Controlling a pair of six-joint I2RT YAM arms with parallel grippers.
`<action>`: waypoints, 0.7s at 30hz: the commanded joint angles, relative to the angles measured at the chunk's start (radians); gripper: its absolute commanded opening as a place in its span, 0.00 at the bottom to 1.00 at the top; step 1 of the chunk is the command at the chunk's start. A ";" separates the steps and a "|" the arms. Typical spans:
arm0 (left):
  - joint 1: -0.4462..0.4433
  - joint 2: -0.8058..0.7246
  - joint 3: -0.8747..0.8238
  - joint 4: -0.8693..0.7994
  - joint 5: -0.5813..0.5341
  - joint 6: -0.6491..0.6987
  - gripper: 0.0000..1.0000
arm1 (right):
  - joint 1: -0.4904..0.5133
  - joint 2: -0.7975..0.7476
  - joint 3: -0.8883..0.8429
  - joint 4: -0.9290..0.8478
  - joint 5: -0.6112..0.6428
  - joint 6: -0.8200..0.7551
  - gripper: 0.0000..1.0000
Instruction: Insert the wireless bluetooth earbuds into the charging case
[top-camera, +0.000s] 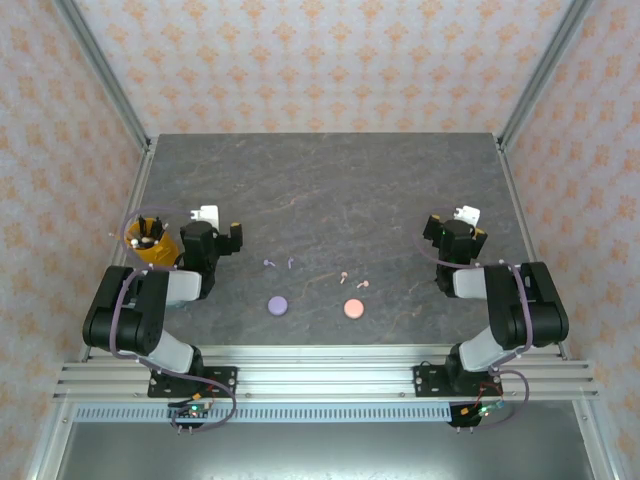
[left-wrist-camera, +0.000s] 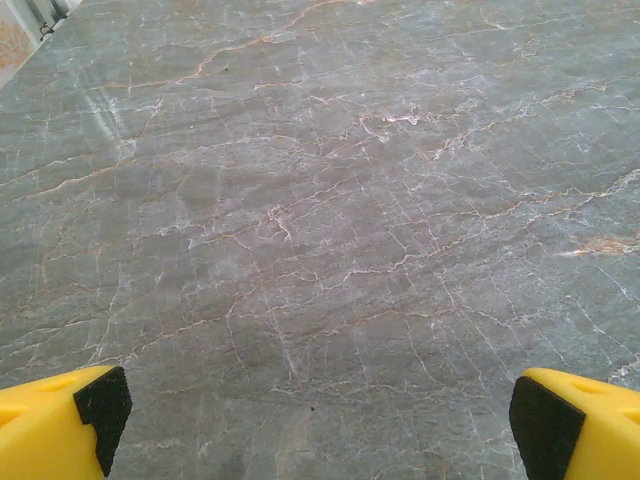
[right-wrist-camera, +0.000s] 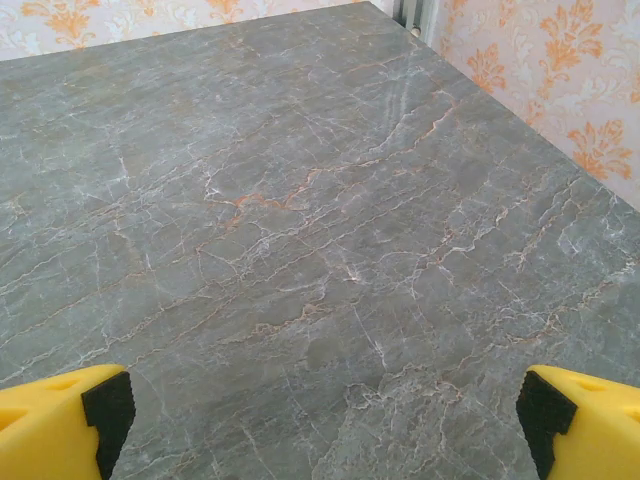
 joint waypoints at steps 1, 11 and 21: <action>0.005 -0.021 0.018 0.028 -0.021 -0.004 1.00 | 0.004 -0.017 -0.006 0.031 0.022 0.011 0.99; 0.008 -0.020 0.020 0.025 -0.015 -0.005 1.00 | 0.000 -0.015 0.000 0.022 0.016 0.013 0.99; 0.013 -0.018 0.025 0.015 -0.007 -0.008 1.00 | -0.035 -0.017 -0.001 0.017 -0.062 0.027 0.99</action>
